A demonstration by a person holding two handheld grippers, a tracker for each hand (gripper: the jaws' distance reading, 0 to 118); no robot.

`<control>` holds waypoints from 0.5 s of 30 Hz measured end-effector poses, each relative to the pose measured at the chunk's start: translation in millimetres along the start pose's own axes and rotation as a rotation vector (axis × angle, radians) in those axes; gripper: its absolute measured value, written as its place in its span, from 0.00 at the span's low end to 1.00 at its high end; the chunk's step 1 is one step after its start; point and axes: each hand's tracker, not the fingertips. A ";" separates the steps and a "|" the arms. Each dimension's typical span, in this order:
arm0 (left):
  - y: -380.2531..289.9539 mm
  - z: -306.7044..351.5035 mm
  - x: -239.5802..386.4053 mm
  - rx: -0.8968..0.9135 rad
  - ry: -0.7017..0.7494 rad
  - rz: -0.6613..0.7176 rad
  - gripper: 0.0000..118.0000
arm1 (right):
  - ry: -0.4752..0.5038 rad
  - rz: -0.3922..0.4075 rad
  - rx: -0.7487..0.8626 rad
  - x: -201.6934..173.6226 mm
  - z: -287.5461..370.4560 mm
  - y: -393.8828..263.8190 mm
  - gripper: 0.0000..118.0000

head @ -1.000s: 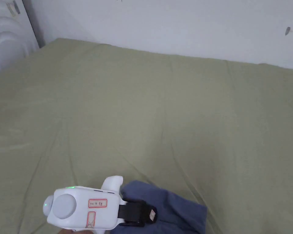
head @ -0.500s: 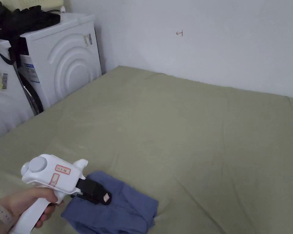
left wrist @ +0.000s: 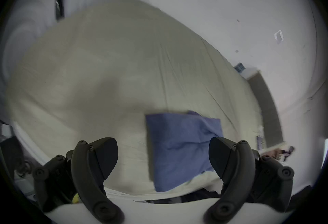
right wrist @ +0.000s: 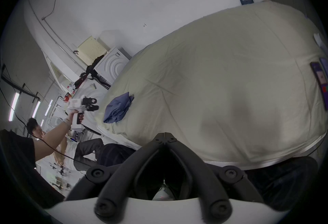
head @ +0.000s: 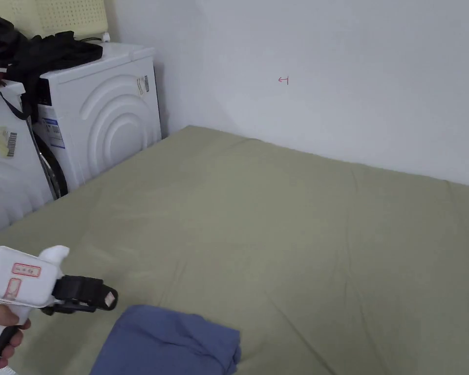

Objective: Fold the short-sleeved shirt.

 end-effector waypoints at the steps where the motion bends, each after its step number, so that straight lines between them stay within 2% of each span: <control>1: -2.9 6.2 13.4 0.047 0.060 -0.023 0.91 | -0.010 0.014 0.016 -3.0 1.9 0.8 0.00; 2: -7.3 11.6 35.0 0.067 0.151 -0.079 0.91 | -0.024 0.029 0.035 -5.5 4.6 2.0 0.00; 3: -18.1 15.2 57.8 0.133 0.248 -0.095 0.86 | -0.049 0.048 0.059 -8.2 7.9 4.0 0.00; 4: -29.3 15.9 72.7 0.216 0.337 -0.109 0.73 | -0.080 0.068 0.078 -11.0 11.6 6.6 0.00; 5: -43.7 20.3 96.8 0.278 0.393 -0.156 0.51 | -0.106 0.087 0.103 -13.7 16.3 10.0 0.00; 6: -58.8 19.8 125.9 0.372 0.351 -0.235 0.25 | -0.132 0.106 0.135 -16.2 21.6 14.0 0.00; 7: -74.4 19.9 155.5 0.457 0.377 -0.286 0.23 | -0.172 0.129 0.181 -19.6 28.2 18.8 0.00; 8: -83.5 17.0 157.1 0.511 0.372 -0.327 0.23 | -0.211 0.162 0.240 -23.5 35.2 23.1 0.00; 9: -96.6 17.6 183.3 0.565 0.348 -0.348 0.23 | -0.281 0.206 0.326 -27.2 44.2 28.1 0.00; 10: -108.8 17.4 206.9 0.602 0.285 -0.309 0.23 | -0.346 0.269 0.386 -33.0 51.6 34.3 0.00; 12: -133.8 19.3 268.3 0.707 0.204 -0.294 0.23 | -0.371 0.340 0.477 -41.7 64.8 50.2 0.00; 15: -162.2 21.8 344.0 0.859 0.215 -0.443 0.22 | -0.418 0.432 0.588 -58.6 85.1 81.4 0.00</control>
